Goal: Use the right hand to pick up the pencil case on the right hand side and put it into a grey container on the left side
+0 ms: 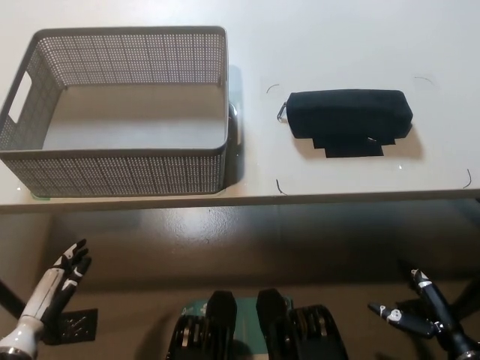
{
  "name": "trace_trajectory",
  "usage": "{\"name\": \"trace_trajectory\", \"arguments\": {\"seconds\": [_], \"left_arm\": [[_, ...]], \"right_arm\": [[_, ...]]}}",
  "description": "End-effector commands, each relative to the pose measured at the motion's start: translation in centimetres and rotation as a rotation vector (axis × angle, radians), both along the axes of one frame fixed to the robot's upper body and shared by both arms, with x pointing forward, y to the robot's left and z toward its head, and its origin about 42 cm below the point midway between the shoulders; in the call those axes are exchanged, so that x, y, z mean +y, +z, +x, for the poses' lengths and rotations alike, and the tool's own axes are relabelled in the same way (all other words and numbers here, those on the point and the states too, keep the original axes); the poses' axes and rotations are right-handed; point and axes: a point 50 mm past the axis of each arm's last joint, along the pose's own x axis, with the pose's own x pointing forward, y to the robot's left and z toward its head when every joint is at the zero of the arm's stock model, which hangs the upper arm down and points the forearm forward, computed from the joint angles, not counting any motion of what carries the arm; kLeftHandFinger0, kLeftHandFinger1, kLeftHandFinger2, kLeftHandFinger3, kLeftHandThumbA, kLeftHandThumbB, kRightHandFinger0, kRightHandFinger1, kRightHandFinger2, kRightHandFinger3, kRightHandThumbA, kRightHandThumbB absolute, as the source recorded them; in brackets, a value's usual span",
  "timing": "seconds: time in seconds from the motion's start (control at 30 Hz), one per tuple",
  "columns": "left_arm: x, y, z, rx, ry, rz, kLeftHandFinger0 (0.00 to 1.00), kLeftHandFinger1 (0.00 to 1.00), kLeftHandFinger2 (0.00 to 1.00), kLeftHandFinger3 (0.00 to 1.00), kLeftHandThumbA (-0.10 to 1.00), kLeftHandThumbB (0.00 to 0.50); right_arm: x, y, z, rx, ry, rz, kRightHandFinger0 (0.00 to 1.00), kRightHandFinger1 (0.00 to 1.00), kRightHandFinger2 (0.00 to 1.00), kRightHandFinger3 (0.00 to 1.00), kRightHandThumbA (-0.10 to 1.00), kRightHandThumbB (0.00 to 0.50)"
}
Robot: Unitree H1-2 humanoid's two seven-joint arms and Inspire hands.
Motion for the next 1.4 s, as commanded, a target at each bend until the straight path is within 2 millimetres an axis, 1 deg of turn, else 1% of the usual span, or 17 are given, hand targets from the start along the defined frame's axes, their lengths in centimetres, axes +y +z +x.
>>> {"name": "trace_trajectory", "arguments": {"seconds": [0.0, 0.03, 0.07, 0.13, 0.23, 0.27, 0.37, 0.5, 0.57, 0.6, 0.7, 0.9, 1.0, 1.03, 1.17, 1.23, 1.37], "left_arm": [[1.0, 1.7, 0.8, -0.107, -0.065, 0.111, 1.0, 1.0, 1.0, 1.0, 1.0, 0.236], [1.0, 1.7, 0.8, -0.11, -0.067, 0.114, 1.0, 1.0, 1.0, 1.0, 1.0, 0.227], [1.0, 1.7, 0.8, -0.113, -0.071, 0.118, 1.0, 1.0, 1.0, 1.0, 1.0, 0.224], [1.1, 1.8, 0.8, -0.119, -0.077, 0.123, 1.0, 1.0, 1.0, 1.0, 1.0, 0.234], [0.9, 1.8, 1.0, -0.131, -0.082, 0.121, 1.0, 1.0, 1.0, 1.0, 1.0, 0.224], [0.9, 1.8, 1.0, -0.129, -0.082, 0.12, 1.0, 1.0, 1.0, 1.0, 1.0, 0.235], [0.9, 1.9, 1.0, -0.127, -0.077, 0.128, 1.0, 1.0, 1.0, 1.0, 1.0, 0.253], [0.8, 2.2, 1.3, -0.135, -0.074, 0.128, 1.0, 1.0, 1.0, 1.0, 1.0, 0.26], [0.8, 2.2, 1.3, -0.131, -0.069, 0.118, 1.0, 1.0, 1.0, 1.0, 1.0, 0.249], [0.8, 2.2, 1.3, -0.129, -0.066, 0.118, 1.0, 1.0, 1.0, 1.0, 1.0, 0.263], [0.8, 2.4, 1.4, -0.139, -0.071, 0.124, 1.0, 1.0, 1.0, 1.0, 1.0, 0.266], [0.8, 2.6, 1.6, -0.137, -0.062, 0.128, 1.0, 1.0, 1.0, 1.0, 1.0, 0.275], [0.8, 2.5, 1.6, -0.13, -0.055, 0.124, 1.0, 1.0, 1.0, 1.0, 1.0, 0.294], [0.8, 2.6, 1.6, -0.128, -0.056, 0.13, 1.0, 1.0, 1.0, 1.0, 1.0, 0.283], [0.8, 2.7, 1.6, -0.126, -0.053, 0.13, 1.0, 1.0, 1.0, 1.0, 1.0, 0.258], [0.8, 2.8, 1.6, -0.122, -0.054, 0.131, 1.0, 1.0, 1.0, 1.0, 1.0, 0.271], [0.8, 2.7, 1.5, -0.116, -0.06, 0.13, 1.0, 1.0, 1.0, 1.0, 1.0, 0.255]], "right_arm": [[-1.1, 2.4, 0.2, -0.162, 0.028, -0.131, 1.0, 1.0, 1.0, 1.0, 1.0, 0.333], [-1.1, 2.7, 0.0, -0.181, 0.03, -0.143, 1.0, 1.0, 1.0, 1.0, 0.98, 0.323], [-1.1, 3.0, -0.3, -0.197, 0.032, -0.157, 1.0, 1.0, 1.0, 1.0, 0.95, 0.332], [-0.9, 3.6, -0.8, -0.212, 0.039, -0.171, 1.0, 1.0, 1.0, 1.0, 0.94, 0.332], [-0.4, 4.6, -1.5, -0.237, 0.062, -0.177, 1.0, 1.0, 1.0, 1.0, 1.0, 0.303], [-0.1, 5.0, -1.7, -0.245, 0.074, -0.178, 1.0, 1.0, 1.0, 1.0, 1.0, 0.316], [0.6, 5.9, -2.3, -0.266, 0.108, -0.18, 1.0, 1.0, 1.0, 1.0, 1.0, 0.308], [1.3, 8.3, -2.7, -0.34, 0.14, -0.286, 1.0, 1.0, 1.0, 1.0, 1.0, 0.344], [1.4, 8.9, -2.9, -0.362, 0.14, -0.315, 1.0, 1.0, 1.0, 1.0, 1.0, 0.359], [1.5, 9.5, -3.1, -0.373, 0.14, -0.345, 1.0, 1.0, 1.0, 1.0, 1.0, 0.388], [1.8, 11.0, -3.7, -0.424, 0.145, -0.384, 1.0, 1.0, 1.0, 1.0, 0.94, 0.419], [2.1, 13.5, -5.0, -0.463, 0.136, -0.423, 1.0, 1.0, 1.0, 1.0, 0.95, 0.427], [2.0, 15.4, -5.8, -0.527, 0.122, -0.446, 1.0, 1.0, 1.0, 1.0, 0.95, 0.414], [2.0, 16.0, -5.9, -0.555, 0.12, -0.449, 1.0, 1.0, 1.0, 1.0, 0.94, 0.405], [1.8, 17.8, -5.9, -0.613, 0.114, -0.462, 1.0, 1.0, 1.0, 1.0, 0.93, 0.385], [1.5, 18.5, -5.6, -0.624, 0.112, -0.468, 1.0, 1.0, 1.0, 1.0, 0.94, 0.387], [0.8, 20.1, -4.3, -0.656, 0.102, -0.495, 1.0, 1.0, 1.0, 1.0, 0.92, 0.395]]}}
